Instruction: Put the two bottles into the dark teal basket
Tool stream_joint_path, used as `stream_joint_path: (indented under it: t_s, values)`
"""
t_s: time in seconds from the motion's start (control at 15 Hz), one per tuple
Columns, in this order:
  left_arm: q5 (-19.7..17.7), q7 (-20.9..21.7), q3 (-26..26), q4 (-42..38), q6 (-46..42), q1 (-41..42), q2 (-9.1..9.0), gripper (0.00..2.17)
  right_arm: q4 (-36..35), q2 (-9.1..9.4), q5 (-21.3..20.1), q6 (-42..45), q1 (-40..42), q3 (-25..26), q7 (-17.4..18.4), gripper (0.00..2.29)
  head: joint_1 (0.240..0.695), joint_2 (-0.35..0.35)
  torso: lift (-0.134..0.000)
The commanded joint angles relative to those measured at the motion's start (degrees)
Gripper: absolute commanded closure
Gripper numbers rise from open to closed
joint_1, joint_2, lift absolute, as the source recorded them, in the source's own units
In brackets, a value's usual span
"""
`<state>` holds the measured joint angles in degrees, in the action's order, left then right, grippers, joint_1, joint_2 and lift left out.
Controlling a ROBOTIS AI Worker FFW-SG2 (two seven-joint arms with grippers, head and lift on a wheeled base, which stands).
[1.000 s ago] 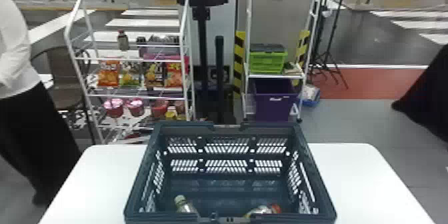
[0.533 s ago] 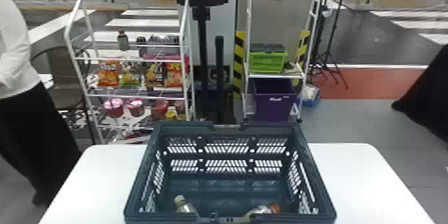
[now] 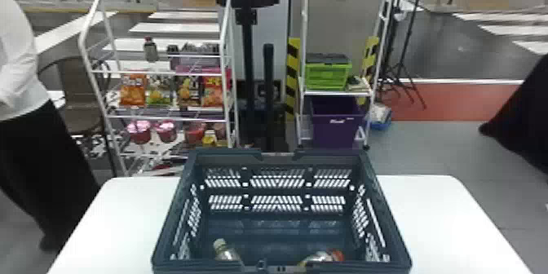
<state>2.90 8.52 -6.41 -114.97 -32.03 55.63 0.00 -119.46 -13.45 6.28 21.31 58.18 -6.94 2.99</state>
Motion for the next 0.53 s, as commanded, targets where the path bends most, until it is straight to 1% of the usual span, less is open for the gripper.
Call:
stream_joint_path:
  t_s: [0.0,0.47]
  values:
    - [0.00,0.00,-0.09,-0.16,0.00,0.09,-0.15,0.07,-0.16,0.09,-0.04,0.00,0.00,0.00,0.00,0.03,0.499,0.000,0.000]
    - [0.00,0.00,-0.18,0.10,0.18,0.53,-0.15,0.07,-0.33,0.09,-0.57,0.00,0.00,-0.09,-0.09,0.03,0.499,0.000,0.000]
